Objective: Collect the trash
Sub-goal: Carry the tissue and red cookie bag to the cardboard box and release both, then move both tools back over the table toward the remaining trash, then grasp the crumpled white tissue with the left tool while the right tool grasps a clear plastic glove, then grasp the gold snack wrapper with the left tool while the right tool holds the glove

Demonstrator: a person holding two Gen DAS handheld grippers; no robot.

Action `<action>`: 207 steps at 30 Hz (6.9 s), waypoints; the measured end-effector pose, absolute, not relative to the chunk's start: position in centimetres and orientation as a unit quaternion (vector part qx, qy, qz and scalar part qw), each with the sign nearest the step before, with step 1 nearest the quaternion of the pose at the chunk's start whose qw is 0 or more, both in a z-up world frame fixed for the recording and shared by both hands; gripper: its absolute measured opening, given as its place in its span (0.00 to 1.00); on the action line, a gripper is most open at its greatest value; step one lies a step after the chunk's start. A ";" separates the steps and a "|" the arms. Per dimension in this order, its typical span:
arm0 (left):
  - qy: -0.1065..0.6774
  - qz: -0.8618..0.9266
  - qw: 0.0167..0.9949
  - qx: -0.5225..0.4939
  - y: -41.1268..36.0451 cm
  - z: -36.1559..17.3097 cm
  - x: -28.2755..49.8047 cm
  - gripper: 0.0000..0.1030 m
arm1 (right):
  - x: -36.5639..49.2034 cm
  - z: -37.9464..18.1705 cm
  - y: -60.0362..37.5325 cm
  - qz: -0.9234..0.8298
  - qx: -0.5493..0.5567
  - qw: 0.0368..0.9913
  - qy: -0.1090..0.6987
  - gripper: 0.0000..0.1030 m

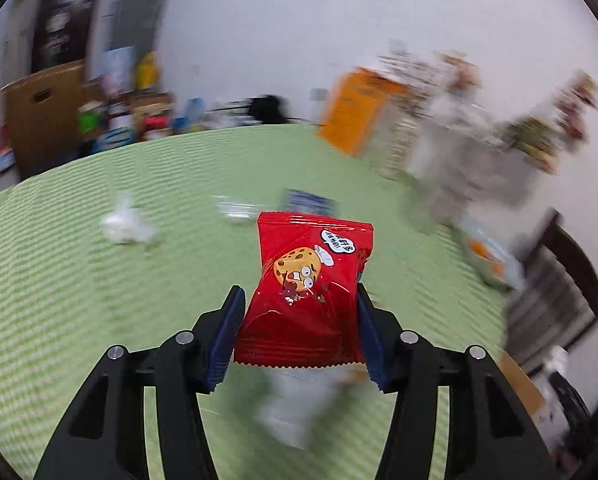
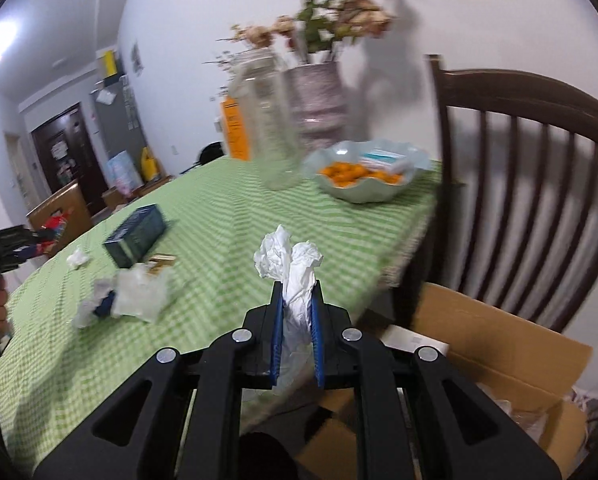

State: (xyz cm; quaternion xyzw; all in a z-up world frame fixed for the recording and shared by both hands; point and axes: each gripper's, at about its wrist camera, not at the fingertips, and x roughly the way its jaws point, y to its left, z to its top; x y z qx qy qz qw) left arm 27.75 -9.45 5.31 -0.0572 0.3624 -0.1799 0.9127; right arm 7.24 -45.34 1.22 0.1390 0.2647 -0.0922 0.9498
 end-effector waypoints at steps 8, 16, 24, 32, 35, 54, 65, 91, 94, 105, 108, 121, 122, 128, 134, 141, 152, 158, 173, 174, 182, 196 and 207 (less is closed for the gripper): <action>0.407 -0.412 0.815 0.038 -26.3 3.3 18.3 0.50 | 1.0 -1.7 -51.5 -0.175 0.177 0.927 0.280 0.12; 0.507 -0.489 0.689 0.172 -38.7 -4.9 11.2 0.50 | -3.5 -5.3 -54.8 -0.221 0.214 0.902 0.302 0.13; 0.565 -0.450 0.637 0.268 -47.0 -12.7 10.1 0.50 | -5.1 -8.5 -56.8 -0.214 0.233 0.889 0.330 0.14; 0.603 -0.398 0.619 0.307 -50.0 -17.5 11.7 0.52 | -4.5 -11.6 -57.6 -0.185 0.250 0.880 0.358 0.14; 0.592 -0.379 0.635 0.320 -51.7 -18.2 12.7 0.53 | -3.6 -12.5 -57.5 -0.166 0.250 0.880 0.369 0.14; 0.566 -0.368 0.682 0.281 -51.4 -14.7 15.5 0.63 | 0.8 -15.0 -54.9 -0.105 0.247 0.875 0.403 0.39; 0.537 -0.397 0.708 0.230 -47.3 -9.0 15.8 0.64 | 0.4 -12.7 -54.3 -0.126 0.229 0.882 0.392 0.39; 0.380 -0.351 0.853 0.070 -28.5 1.7 19.1 0.75 | 4.2 -3.6 -46.9 -0.141 0.115 0.919 0.351 0.46; 0.391 -0.313 0.865 0.044 -25.2 1.0 21.3 0.75 | 5.5 -3.1 -45.0 -0.126 0.102 0.922 0.351 0.46; 0.439 -0.213 0.871 -0.051 -15.2 -2.0 30.0 0.74 | 9.3 -1.5 -39.2 -0.079 0.059 0.931 0.351 0.47; 0.454 -0.181 0.871 -0.053 -14.1 -3.7 32.1 0.73 | 9.8 -1.1 -37.8 -0.067 0.046 0.933 0.350 0.47; 0.472 -0.202 0.854 -0.082 -11.6 -4.4 34.7 0.32 | 10.4 -1.0 -36.3 -0.065 0.028 0.930 0.361 0.46; 0.458 -0.210 0.858 -0.097 -10.7 -3.2 34.6 0.32 | 10.8 -0.9 -36.0 -0.063 0.026 0.930 0.362 0.47; 0.405 -0.243 0.864 -0.176 -5.3 1.2 34.2 0.32 | 14.0 0.2 -32.7 -0.021 0.005 0.933 0.359 0.47; 0.471 -0.272 0.825 -0.153 -5.7 -2.2 36.5 0.32 | 19.0 1.5 -27.4 0.047 -0.015 0.937 0.347 0.47; 0.523 -0.222 0.818 -0.089 -8.1 -7.0 37.7 0.55 | 21.7 0.4 -22.3 0.090 -0.033 0.928 0.359 0.46; 0.504 -0.218 0.823 -0.148 -4.8 -6.7 38.2 0.60 | 23.0 -1.5 -23.9 0.051 -0.030 0.928 0.368 0.51; 0.463 -0.241 0.843 -0.129 -5.8 -3.1 36.7 0.60 | 24.4 -4.4 -24.7 0.043 -0.013 0.910 0.411 0.13; 0.466 -0.296 0.834 -0.024 -16.3 -2.8 32.2 0.61 | 17.8 2.3 -30.4 0.007 0.032 0.950 0.311 0.03; 0.470 -0.287 0.835 -0.007 -17.2 -3.3 32.1 0.61 | 17.4 2.3 -30.7 0.005 0.033 0.950 0.312 0.03; 0.477 -0.257 0.829 0.137 -23.1 -6.1 30.2 0.61 | 13.1 2.2 -35.0 -0.014 0.064 0.954 0.293 0.03; 0.441 -0.283 0.825 0.212 -21.6 -7.0 28.9 0.29 | 10.2 -0.9 -39.4 -0.007 0.115 0.949 0.293 0.03; 0.410 -0.271 0.853 0.174 -23.4 -1.2 28.1 0.00 | 6.9 -1.4 -44.1 -0.052 0.146 0.947 0.281 0.03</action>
